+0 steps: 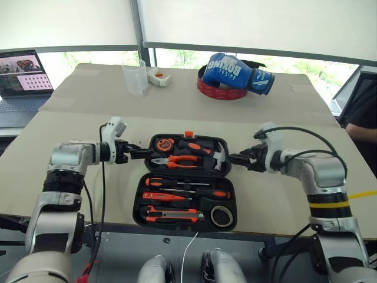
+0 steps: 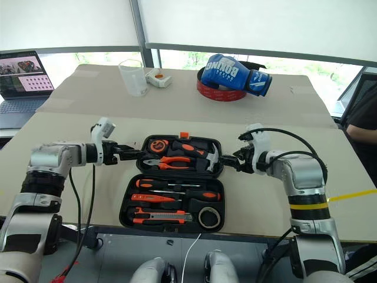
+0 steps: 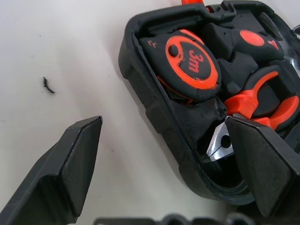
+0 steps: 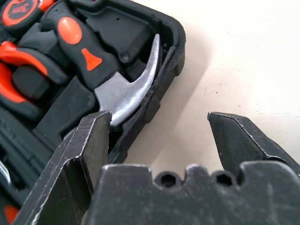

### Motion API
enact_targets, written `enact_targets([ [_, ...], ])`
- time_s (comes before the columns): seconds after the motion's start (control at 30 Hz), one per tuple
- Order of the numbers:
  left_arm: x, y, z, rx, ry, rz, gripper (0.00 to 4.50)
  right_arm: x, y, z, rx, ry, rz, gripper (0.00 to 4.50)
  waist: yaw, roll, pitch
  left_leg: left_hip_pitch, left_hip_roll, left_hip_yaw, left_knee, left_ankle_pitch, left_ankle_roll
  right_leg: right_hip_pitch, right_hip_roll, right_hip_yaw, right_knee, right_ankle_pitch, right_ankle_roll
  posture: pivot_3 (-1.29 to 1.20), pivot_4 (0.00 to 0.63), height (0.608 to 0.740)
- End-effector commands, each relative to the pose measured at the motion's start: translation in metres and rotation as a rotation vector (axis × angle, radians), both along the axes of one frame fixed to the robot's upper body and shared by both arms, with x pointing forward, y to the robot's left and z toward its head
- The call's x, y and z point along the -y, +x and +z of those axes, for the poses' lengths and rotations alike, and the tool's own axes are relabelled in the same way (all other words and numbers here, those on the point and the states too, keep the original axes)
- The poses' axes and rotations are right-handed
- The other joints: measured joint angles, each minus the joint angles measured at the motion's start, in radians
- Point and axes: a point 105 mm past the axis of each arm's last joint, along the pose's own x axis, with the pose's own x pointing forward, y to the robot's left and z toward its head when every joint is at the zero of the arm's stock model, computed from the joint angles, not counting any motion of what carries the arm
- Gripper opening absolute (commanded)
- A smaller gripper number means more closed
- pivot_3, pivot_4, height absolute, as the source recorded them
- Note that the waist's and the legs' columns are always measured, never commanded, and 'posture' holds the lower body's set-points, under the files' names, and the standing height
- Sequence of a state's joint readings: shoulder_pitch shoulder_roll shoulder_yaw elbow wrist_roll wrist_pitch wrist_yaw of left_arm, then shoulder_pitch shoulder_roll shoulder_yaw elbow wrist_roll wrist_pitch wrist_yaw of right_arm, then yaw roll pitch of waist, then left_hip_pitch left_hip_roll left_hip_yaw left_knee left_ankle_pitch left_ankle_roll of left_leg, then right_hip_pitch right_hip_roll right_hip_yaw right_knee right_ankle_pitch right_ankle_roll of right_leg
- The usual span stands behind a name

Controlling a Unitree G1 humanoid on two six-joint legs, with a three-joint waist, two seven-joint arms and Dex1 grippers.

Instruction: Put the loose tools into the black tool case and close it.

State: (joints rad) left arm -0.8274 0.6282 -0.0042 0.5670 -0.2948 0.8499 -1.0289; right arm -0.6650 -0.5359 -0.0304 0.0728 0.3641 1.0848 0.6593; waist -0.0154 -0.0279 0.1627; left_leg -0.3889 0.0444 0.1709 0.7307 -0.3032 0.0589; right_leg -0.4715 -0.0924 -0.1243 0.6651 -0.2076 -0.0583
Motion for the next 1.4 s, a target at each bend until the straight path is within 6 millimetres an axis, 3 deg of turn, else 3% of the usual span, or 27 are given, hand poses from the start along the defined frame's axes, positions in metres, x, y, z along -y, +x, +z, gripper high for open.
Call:
enact_targets([
  [0.03,0.005,0.005,0.007,0.039,0.017,-0.009,4.50,-0.011,0.002,0.008,0.010,0.008,0.015,3.84,-0.001,0.000,0.000,0.000,0.000,0.000,0.000,0.000,0.000,0.000,0.000,0.000,0.000,0.000,0.000,0.00,0.150,0.714],
  [0.13,0.006,0.005,0.003,0.032,0.026,-0.001,3.92,-0.010,0.002,0.000,-0.003,-0.036,0.002,3.86,-0.001,0.000,0.000,0.000,0.000,0.000,0.000,0.000,0.000,0.000,0.000,0.000,0.000,0.000,0.000,0.00,0.150,0.714],
  [0.17,0.006,0.005,0.002,0.033,0.029,0.000,3.53,-0.009,0.002,-0.002,-0.008,-0.047,-0.002,3.33,-0.001,0.000,0.000,0.000,0.000,0.000,0.000,0.000,0.000,0.000,0.000,0.000,0.000,0.000,0.000,0.00,0.150,0.714],
  [0.27,0.007,0.003,0.000,0.025,0.027,-0.008,2.38,-0.010,0.000,-0.007,-0.022,-0.061,0.004,2.50,-0.002,0.000,0.000,0.001,0.000,0.000,0.000,0.000,0.000,0.000,0.000,0.001,0.001,0.000,0.000,0.00,0.150,0.714],
  [0.33,0.008,0.003,-0.001,0.022,0.025,-0.010,1.51,-0.012,0.000,-0.008,-0.024,-0.066,0.010,1.70,-0.003,0.000,0.000,0.002,0.000,0.000,0.000,0.000,-0.001,0.001,-0.001,0.001,0.001,0.000,0.000,0.00,0.150,0.714],
  [0.5,0.007,0.002,-0.003,0.030,0.031,-0.013,0.00,-0.017,0.000,-0.005,-0.004,-0.072,0.039,0.01,-0.002,0.002,-0.001,0.010,0.001,0.000,0.000,0.000,-0.001,0.009,-0.002,0.001,0.000,-0.003,0.005,0.00,0.150,0.714],
  [0.67,0.009,0.001,-0.001,0.089,0.052,-0.045,0.00,-0.024,0.000,0.008,0.058,-0.057,0.086,0.01,-0.002,0.002,-0.001,0.014,0.001,0.000,-0.001,0.000,-0.001,0.012,-0.005,0.002,-0.001,-0.003,0.006,0.00,0.150,0.714],
  [0.9,0.014,0.022,0.055,0.443,0.003,0.024,0.00,-0.028,0.018,0.065,0.411,-0.087,0.059,0.01,0.000,0.001,-0.001,0.011,0.001,0.000,-0.002,0.000,-0.002,0.009,-0.005,0.001,0.000,-0.003,0.006,0.00,0.150,0.714],
  [1.03,0.023,0.020,0.077,0.599,0.003,-0.018,0.00,-0.024,0.021,0.081,0.588,-0.183,0.055,0.01,0.000,0.001,-0.001,-0.001,0.000,0.001,-0.001,0.004,-0.003,-0.002,-0.004,0.001,0.001,0.002,-0.001,0.00,0.150,0.714],
  [1.13,0.031,0.015,0.077,0.680,0.062,-0.069,0.00,-0.025,0.017,0.077,0.649,-0.225,0.074,0.01,0.001,0.002,0.000,-0.003,0.000,0.001,-0.002,0.004,-0.003,-0.004,-0.002,-0.001,0.000,0.002,-0.002,0.00,0.150,0.714],
  [1.3,0.039,0.005,0.058,0.809,0.218,-0.162,0.00,-0.021,0.012,0.059,0.727,-0.289,0.071,0.01,0.001,0.002,0.000,-0.004,-0.001,0.001,-0.005,0.004,-0.003,-0.004,0.000,-0.001,-0.003,0.002,-0.001,0.00,0.150,0.714],
  [1.4,0.039,0.006,0.052,0.840,0.229,-0.125,0.00,-0.016,0.010,0.050,0.754,-0.307,0.048,0.01,0.002,0.002,0.000,-0.003,-0.001,0.002,-0.004,0.004,-0.003,-0.003,0.000,-0.001,-0.002,0.001,0.000,0.00,0.150,0.714],
])
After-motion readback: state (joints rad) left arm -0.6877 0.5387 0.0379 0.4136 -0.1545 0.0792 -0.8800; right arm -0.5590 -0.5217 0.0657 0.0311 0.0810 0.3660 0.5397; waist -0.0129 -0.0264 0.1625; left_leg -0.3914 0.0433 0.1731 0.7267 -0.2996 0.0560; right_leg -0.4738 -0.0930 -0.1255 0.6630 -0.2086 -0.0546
